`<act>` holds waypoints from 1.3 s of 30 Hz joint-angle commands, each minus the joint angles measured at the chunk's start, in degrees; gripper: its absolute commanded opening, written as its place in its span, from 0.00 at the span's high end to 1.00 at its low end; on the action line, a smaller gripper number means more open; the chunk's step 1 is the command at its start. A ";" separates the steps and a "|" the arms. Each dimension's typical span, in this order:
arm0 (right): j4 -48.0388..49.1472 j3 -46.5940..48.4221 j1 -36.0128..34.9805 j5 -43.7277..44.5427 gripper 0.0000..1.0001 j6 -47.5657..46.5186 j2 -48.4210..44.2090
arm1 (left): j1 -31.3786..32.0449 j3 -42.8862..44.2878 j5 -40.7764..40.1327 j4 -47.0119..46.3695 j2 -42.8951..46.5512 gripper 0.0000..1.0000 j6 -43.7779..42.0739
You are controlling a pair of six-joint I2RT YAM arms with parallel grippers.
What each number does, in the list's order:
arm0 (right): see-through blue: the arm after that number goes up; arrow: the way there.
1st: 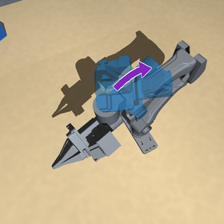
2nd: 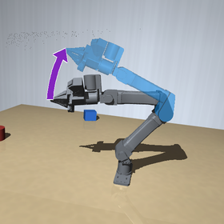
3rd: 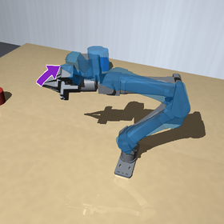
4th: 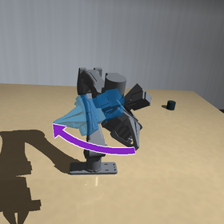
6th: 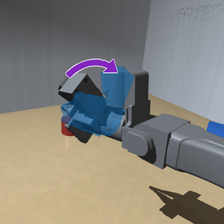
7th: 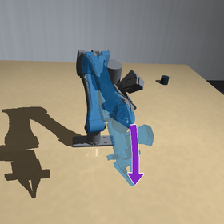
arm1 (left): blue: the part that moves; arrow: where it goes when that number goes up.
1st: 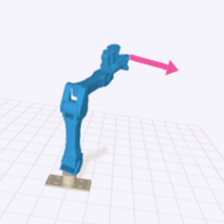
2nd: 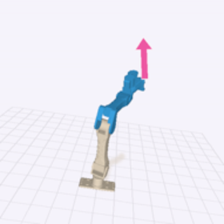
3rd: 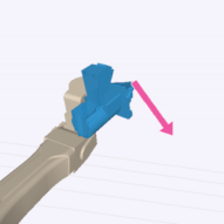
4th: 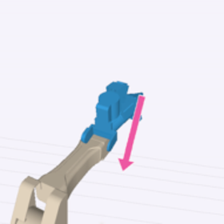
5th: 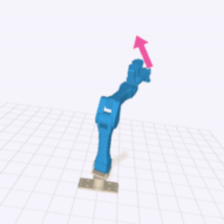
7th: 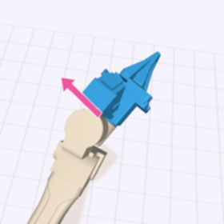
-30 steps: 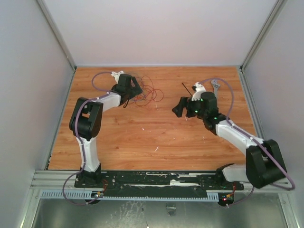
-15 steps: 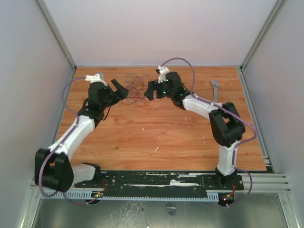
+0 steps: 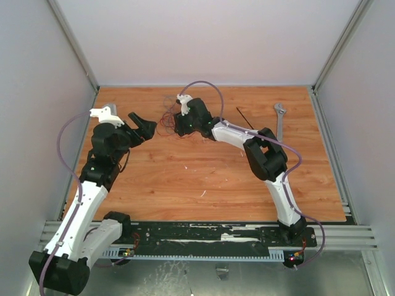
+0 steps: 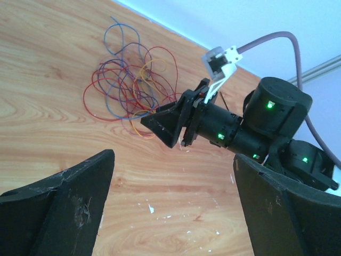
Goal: Zip-tie the wires
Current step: Untie the cable at the center of the board.
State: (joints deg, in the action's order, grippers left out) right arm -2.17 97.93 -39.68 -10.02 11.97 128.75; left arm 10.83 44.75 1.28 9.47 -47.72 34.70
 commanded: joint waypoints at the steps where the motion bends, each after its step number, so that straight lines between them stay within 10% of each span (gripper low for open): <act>1: -3.56 3.78 -1.41 5.14 0.61 -2.65 1.36 | -0.55 0.60 1.50 2.63 1.76 0.02 -1.43; 5: -7.46 8.31 -1.80 7.62 1.00 -4.69 0.94 | -0.66 1.67 2.64 4.06 2.77 0.02 -1.80; 17: -20.68 45.95 -1.38 9.38 1.00 -14.97 -4.24 | -0.63 2.11 8.16 4.37 5.50 0.02 -5.30; 25: -7.45 38.20 -1.24 5.50 1.00 -15.11 -17.30 | -0.63 0.93 7.16 -3.95 0.86 0.02 -4.74; 39: -13.76 35.17 -1.19 4.78 1.00 -16.28 -19.75 | 1.29 -2.94 17.46 -27.78 -5.86 0.02 5.90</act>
State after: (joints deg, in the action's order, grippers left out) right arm -13.74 133.43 -40.86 -3.66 -3.95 108.51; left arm 10.79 43.29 15.16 -7.03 -53.91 35.62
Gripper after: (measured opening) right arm 0.008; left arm 0.983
